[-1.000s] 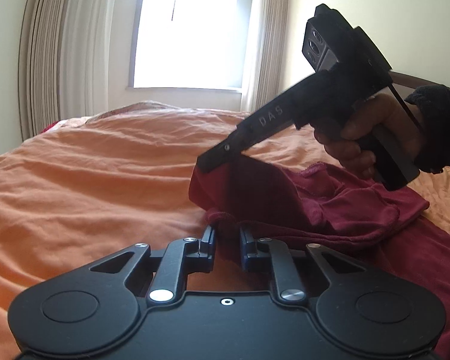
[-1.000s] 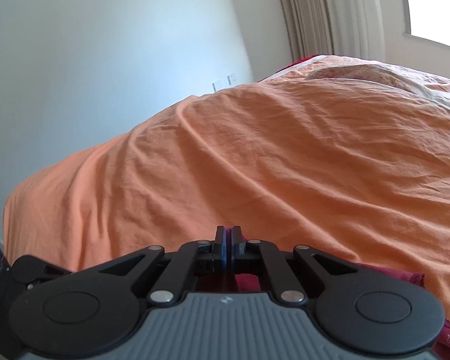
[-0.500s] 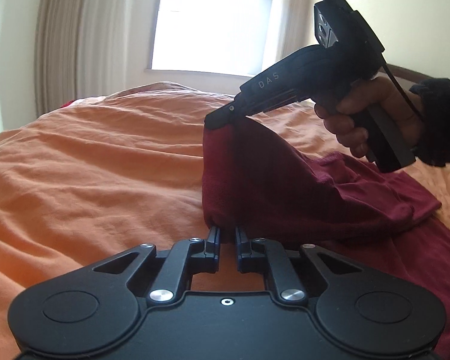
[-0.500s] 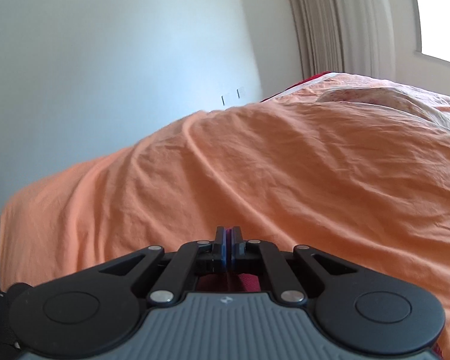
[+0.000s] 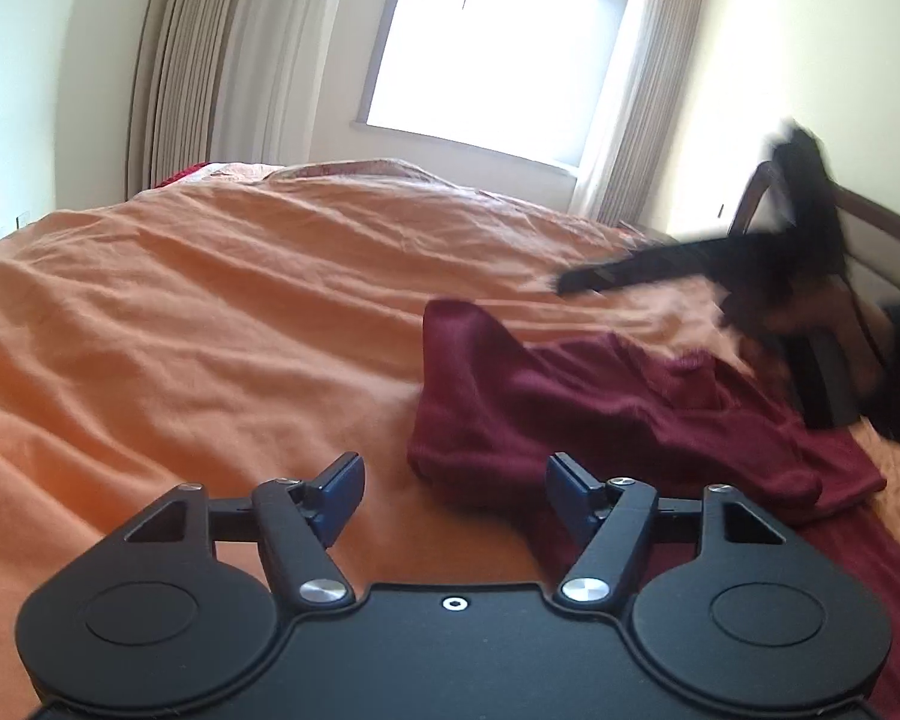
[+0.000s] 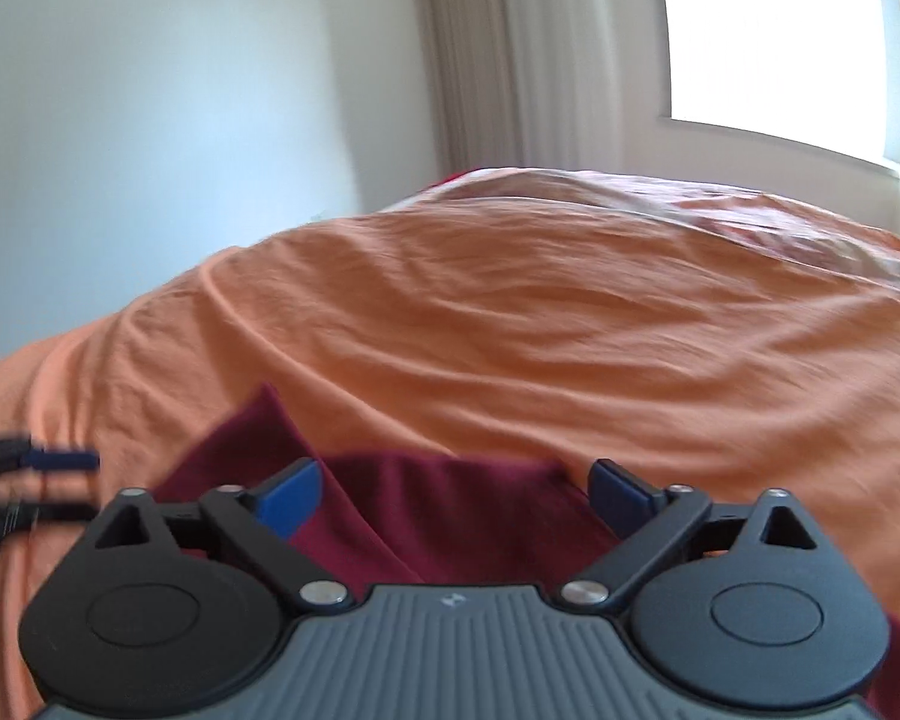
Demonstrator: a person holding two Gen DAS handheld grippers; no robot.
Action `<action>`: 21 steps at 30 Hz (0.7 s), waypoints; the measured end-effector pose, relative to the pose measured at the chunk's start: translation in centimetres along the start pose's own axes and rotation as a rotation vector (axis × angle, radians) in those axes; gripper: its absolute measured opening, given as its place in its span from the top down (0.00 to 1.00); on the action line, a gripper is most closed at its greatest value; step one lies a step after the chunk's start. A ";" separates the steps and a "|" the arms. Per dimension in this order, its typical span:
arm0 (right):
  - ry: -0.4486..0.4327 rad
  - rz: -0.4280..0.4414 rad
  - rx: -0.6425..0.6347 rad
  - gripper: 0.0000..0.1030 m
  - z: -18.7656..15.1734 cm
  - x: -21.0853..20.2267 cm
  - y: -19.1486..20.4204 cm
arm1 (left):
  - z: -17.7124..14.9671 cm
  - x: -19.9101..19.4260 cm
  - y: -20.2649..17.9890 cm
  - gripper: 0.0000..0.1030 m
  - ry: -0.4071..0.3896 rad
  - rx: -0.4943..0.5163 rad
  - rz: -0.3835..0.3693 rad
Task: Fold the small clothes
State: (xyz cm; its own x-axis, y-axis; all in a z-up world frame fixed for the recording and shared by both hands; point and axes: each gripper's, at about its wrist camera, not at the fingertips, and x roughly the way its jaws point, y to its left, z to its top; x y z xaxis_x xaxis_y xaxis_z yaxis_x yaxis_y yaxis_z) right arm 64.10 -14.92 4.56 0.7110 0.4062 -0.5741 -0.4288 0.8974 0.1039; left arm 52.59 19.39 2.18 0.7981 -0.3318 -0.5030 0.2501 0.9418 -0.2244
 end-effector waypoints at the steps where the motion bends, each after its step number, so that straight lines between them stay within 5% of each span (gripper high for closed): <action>1: -0.006 -0.034 0.011 0.01 -1.3 -1.5 -0.8 | 0.6 0.6 -0.1 0.26 -0.001 -0.009 0.009; 6: 0.032 -0.178 0.134 0.01 -7.8 -7.1 -4.4 | 2.9 4.7 0.0 0.25 -0.002 -0.053 0.044; 8: 0.044 -0.198 0.190 0.09 -9.8 -8.3 -5.4 | 3.5 6.6 0.5 0.30 0.026 -0.101 0.054; 9: 0.045 -0.203 0.211 0.21 -10.6 -8.7 -5.8 | 3.8 7.4 0.7 0.33 0.041 -0.127 0.051; 11: 0.045 -0.202 0.254 0.36 -11.6 -8.9 -6.6 | 3.8 8.6 1.2 0.70 0.074 -0.179 0.037; 13: 0.027 -0.164 0.317 0.49 -12.3 -9.0 -7.0 | 3.2 9.3 1.6 0.91 0.104 -0.219 0.022; 14: 0.013 -0.147 0.335 0.54 -12.3 -9.0 -7.0 | 2.9 9.1 1.4 0.93 0.088 -0.228 0.029; 16: 0.016 -0.156 0.308 0.89 -12.1 -8.6 -6.5 | 2.5 8.4 0.8 0.94 0.052 -0.211 0.054; 21: 0.052 -0.207 0.248 0.94 -11.6 -7.1 -5.2 | 1.9 6.7 0.3 0.94 0.028 -0.221 0.142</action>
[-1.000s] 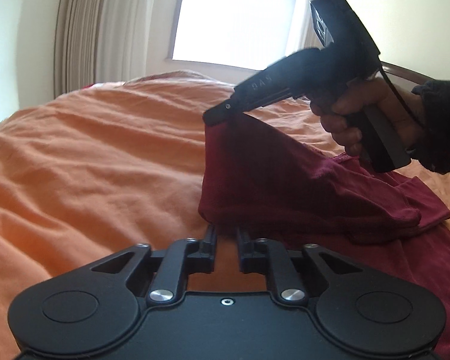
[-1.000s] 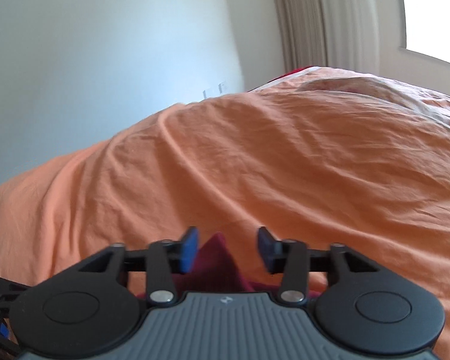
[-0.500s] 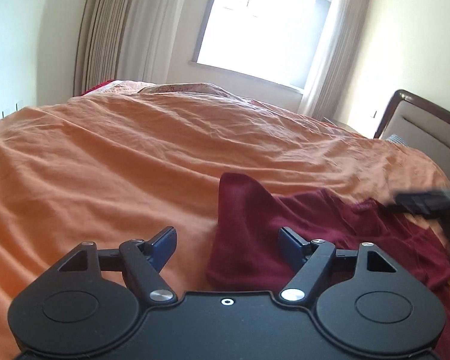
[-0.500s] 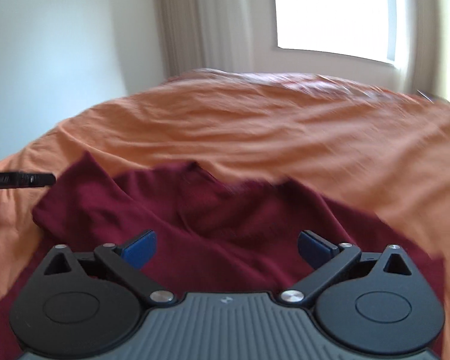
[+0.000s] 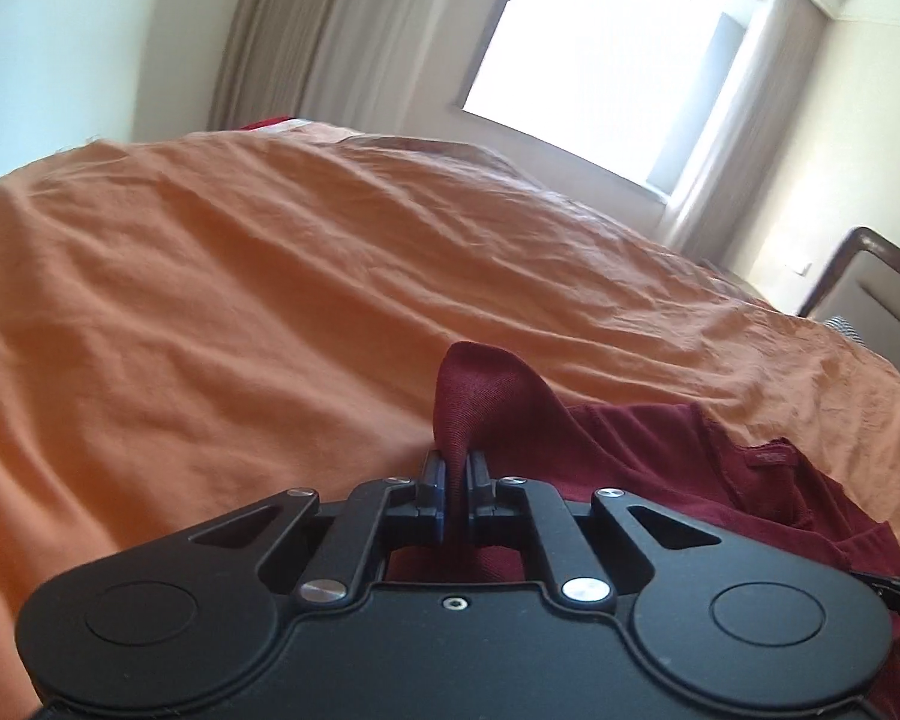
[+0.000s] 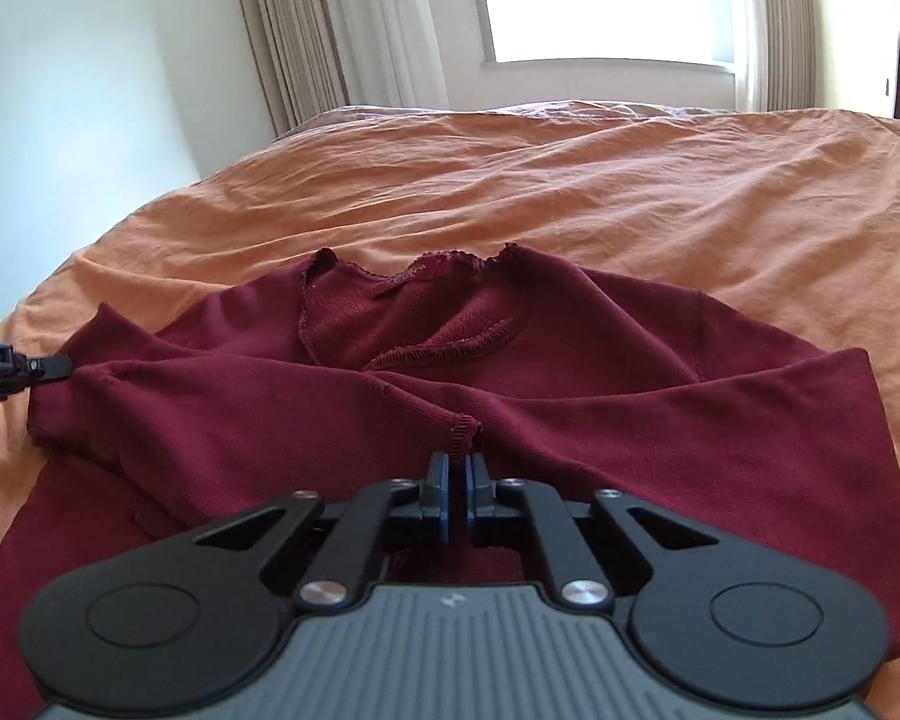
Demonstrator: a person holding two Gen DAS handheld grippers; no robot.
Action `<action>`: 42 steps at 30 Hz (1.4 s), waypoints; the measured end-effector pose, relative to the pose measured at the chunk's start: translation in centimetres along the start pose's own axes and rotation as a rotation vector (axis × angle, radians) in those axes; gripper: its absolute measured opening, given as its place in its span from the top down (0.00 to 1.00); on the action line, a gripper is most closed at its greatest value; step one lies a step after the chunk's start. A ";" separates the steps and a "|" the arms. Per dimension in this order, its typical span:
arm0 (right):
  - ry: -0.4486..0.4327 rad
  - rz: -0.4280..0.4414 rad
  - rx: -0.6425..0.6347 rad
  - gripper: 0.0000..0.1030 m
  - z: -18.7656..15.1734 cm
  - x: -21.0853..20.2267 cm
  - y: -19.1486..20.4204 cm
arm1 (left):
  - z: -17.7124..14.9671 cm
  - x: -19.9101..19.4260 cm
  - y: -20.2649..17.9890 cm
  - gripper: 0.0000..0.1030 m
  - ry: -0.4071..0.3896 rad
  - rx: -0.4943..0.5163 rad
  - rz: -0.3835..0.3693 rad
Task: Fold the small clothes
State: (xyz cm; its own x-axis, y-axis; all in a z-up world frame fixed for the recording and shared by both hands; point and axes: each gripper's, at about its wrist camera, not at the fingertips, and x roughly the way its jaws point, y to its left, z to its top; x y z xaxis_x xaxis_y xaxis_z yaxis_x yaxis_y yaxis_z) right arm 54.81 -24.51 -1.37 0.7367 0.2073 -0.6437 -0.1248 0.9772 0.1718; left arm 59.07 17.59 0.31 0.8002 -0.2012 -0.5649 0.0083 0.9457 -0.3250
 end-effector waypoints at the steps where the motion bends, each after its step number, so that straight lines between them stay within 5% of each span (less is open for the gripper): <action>1: 0.001 -0.002 -0.002 0.94 0.0 -0.1 0.0 | 0.0 0.1 0.3 0.94 0.016 -0.030 0.009; 5: -0.016 -0.027 0.037 0.84 -0.1 -0.8 -0.3 | -0.4 0.1 0.5 0.90 0.051 -0.030 0.036; 7: -0.044 -0.013 0.057 0.42 -0.2 -1.4 -0.5 | -0.6 -0.1 0.4 0.79 0.052 -0.001 0.030; 10: -0.074 0.024 0.044 0.39 -0.3 -2.4 -0.1 | -0.9 -1.3 0.9 0.47 0.026 -0.049 -0.058; 14: -0.049 0.052 0.046 0.39 -0.8 -2.2 0.3 | -1.4 -2.4 1.1 0.37 0.021 -0.050 -0.119; 17: -0.015 0.076 0.095 0.53 -1.5 -1.7 0.0 | -2.4 -2.6 1.3 0.39 0.050 -0.046 -0.135; 19: -0.004 0.087 0.112 0.83 -1.9 -1.7 -0.1 | -3.2 -2.8 1.5 0.45 0.067 -0.043 -0.141; 21: -0.018 0.087 0.100 0.87 -2.1 -1.9 0.0 | -3.8 -2.9 1.5 0.60 0.076 -0.031 -0.133; 23: -0.045 0.087 0.104 0.90 -2.0 -2.6 -0.1 | -3.9 -3.0 1.5 0.89 0.079 -0.012 -0.116; 32: -0.010 0.053 0.082 0.89 -2.8 -1.5 -0.2 | -3.4 -4.5 1.7 0.91 0.082 -0.166 -0.045; 34: -0.032 0.034 0.064 0.76 -3.1 -2.1 0.0 | -3.8 -4.0 1.7 0.90 0.102 -0.188 -0.012; 37: -0.066 0.050 0.052 0.51 -3.7 -4.4 0.0 | -4.4 -3.8 1.5 0.75 0.111 -0.183 0.015; 42: -0.136 0.090 0.005 0.23 -5.8 -10.4 -0.4 | -5.8 -7.1 0.6 0.52 0.055 -0.161 0.036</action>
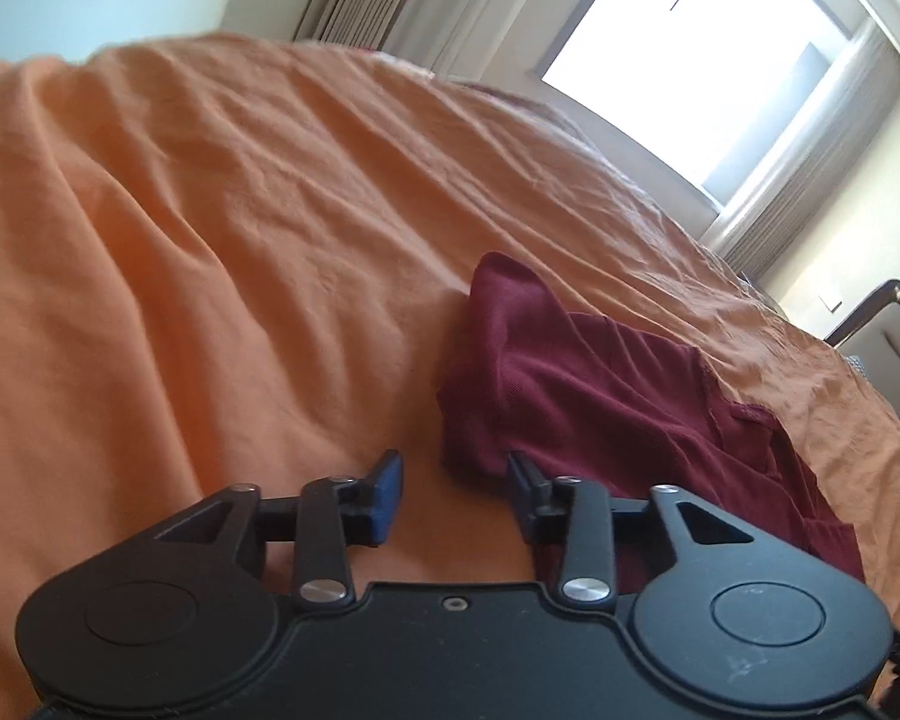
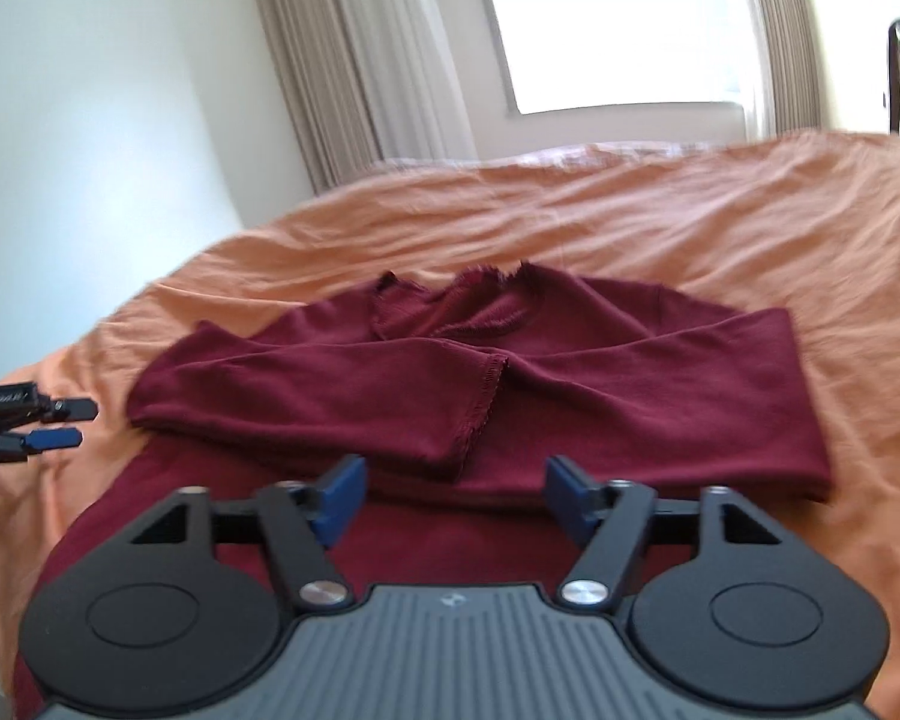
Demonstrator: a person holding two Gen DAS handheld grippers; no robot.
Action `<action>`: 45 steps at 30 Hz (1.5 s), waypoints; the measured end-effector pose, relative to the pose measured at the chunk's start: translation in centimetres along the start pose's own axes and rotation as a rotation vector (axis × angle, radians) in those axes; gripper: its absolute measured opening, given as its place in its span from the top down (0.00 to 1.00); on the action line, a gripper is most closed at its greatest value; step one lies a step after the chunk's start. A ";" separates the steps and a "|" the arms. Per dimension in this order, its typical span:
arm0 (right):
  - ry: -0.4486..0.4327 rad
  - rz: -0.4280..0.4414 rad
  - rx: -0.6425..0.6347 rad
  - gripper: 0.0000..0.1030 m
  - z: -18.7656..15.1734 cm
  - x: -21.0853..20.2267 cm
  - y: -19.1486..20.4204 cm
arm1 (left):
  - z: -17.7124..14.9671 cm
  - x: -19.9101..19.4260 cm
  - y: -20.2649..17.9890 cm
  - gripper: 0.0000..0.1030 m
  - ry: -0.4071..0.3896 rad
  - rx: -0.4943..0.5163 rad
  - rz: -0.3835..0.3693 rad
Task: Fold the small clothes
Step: 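Move both open grippers back over the folded maroon sweatshirt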
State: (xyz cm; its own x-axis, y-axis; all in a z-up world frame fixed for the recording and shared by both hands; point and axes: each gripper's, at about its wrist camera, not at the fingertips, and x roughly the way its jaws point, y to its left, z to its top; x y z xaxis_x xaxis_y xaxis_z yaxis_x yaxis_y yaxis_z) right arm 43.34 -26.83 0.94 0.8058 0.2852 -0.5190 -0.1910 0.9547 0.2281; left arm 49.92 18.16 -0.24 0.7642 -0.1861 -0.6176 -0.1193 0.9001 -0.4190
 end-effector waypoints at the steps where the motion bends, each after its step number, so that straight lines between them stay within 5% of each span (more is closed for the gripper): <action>1: -0.019 0.006 -0.011 0.16 -0.5 -1.3 0.0 | -0.4 -1.1 -0.3 0.41 -0.024 0.022 0.004; 2: -0.037 0.010 -0.024 0.13 -1.0 -2.7 0.0 | -0.8 -2.2 -0.6 0.32 -0.048 0.041 0.010; 6: -0.099 0.004 -0.061 0.00 -3.4 -7.2 -0.2 | -3.0 -6.4 -1.7 0.23 -0.104 0.117 0.010; 13: -0.132 -0.038 -0.052 0.00 -8.2 -12.6 -0.8 | -8.2 -11.5 -3.9 0.01 -0.174 0.215 0.021; 24: -0.128 -0.116 -0.011 0.00 -15.0 -15.9 -2.7 | -15.4 -15.0 -4.7 0.01 -0.142 0.317 -0.010; 32: -0.101 -0.123 -0.018 0.00 -17.1 -15.9 -2.6 | -17.9 -14.6 -3.5 0.01 -0.081 0.291 0.014; 37: -0.108 -0.129 -0.063 0.00 -17.6 -16.1 -1.9 | -18.4 -14.4 -3.2 0.01 -0.055 0.299 0.032; 45: -0.146 -0.104 -0.111 0.00 -15.0 -14.1 -0.4 | -15.4 -13.6 -2.9 0.01 -0.119 0.323 0.079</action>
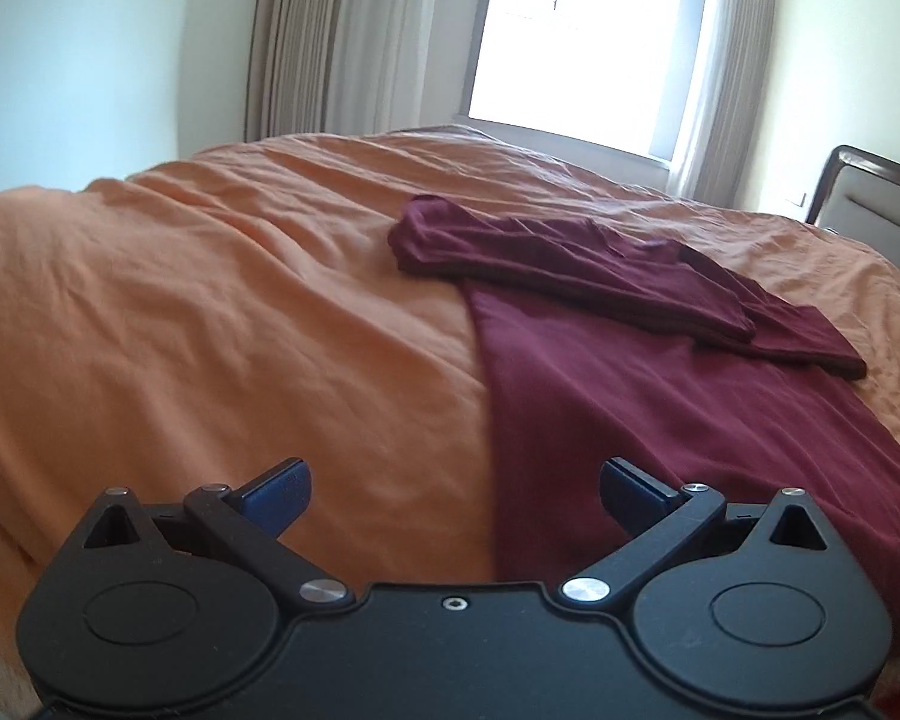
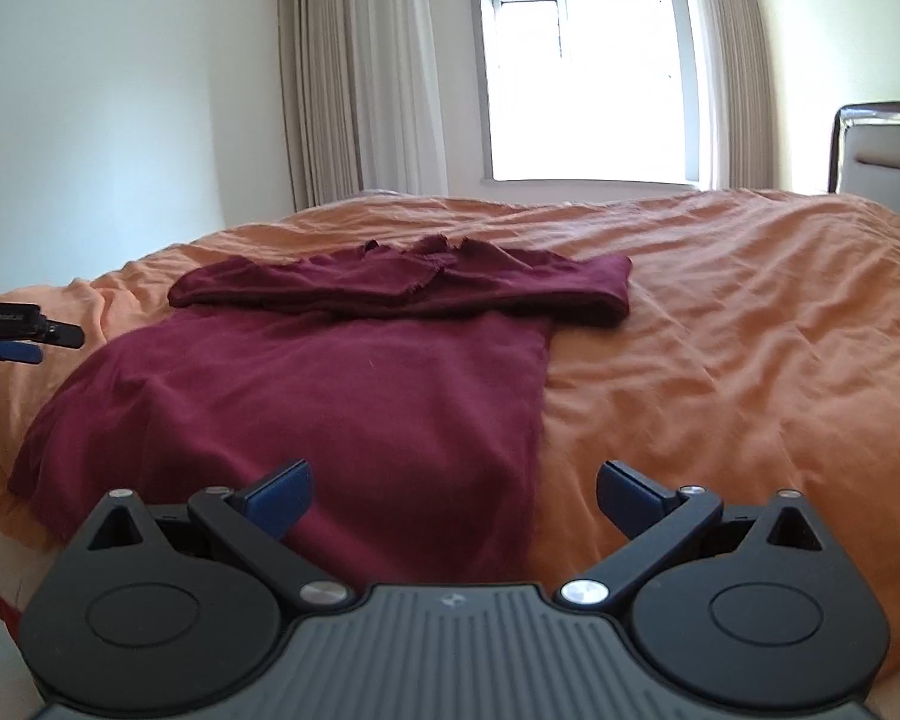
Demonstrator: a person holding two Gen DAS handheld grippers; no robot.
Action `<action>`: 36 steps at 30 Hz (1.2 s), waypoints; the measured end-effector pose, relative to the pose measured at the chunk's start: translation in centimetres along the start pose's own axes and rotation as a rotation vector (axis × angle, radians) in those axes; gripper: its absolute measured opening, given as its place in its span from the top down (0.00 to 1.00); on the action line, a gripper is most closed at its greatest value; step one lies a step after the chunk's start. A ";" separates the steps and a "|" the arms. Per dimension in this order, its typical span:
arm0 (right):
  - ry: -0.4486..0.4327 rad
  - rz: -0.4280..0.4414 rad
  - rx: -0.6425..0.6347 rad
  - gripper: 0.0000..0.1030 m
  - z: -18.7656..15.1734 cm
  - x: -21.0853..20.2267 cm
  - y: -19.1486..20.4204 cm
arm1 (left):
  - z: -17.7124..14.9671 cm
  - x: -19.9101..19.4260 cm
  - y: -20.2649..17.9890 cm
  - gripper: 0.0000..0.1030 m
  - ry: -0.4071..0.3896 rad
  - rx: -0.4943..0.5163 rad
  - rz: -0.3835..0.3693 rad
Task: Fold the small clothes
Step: 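Move both open grippers back over the folded maroon sweatshirt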
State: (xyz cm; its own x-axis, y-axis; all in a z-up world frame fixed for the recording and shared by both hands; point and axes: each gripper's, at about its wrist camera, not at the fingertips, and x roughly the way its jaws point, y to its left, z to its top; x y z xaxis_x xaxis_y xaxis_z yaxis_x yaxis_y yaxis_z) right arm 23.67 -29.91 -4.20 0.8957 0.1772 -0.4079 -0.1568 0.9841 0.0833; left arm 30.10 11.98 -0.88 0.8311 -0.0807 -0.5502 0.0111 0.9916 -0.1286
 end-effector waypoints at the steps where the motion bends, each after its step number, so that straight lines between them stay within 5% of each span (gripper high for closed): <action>1: -0.005 0.010 -0.009 0.00 0.7 0.6 0.3 | 0.7 0.5 0.3 0.01 -0.009 -0.003 0.005; 10: 0.005 0.138 -0.070 0.00 9.6 10.8 4.3 | 6.6 6.4 2.5 0.01 -0.086 0.074 0.011; 18: 0.060 0.215 -0.026 0.00 15.3 22.2 8.0 | 8.4 11.7 2.1 0.01 -0.123 0.253 0.120; 27: 0.159 0.066 -0.011 0.00 13.5 28.4 7.8 | 8.8 16.5 0.7 0.01 -0.065 0.416 0.157; 36: 0.160 0.066 0.001 0.00 11.6 28.9 7.1 | 9.9 16.8 1.5 0.01 -0.160 0.333 0.212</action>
State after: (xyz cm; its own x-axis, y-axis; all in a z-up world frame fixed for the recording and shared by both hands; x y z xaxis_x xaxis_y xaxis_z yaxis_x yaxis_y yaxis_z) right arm 53.25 -17.89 -4.84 0.8056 0.2412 -0.5411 -0.2126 0.9702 0.1159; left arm 49.64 13.12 -2.13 0.9098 0.1196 -0.3975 -0.0124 0.9650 0.2618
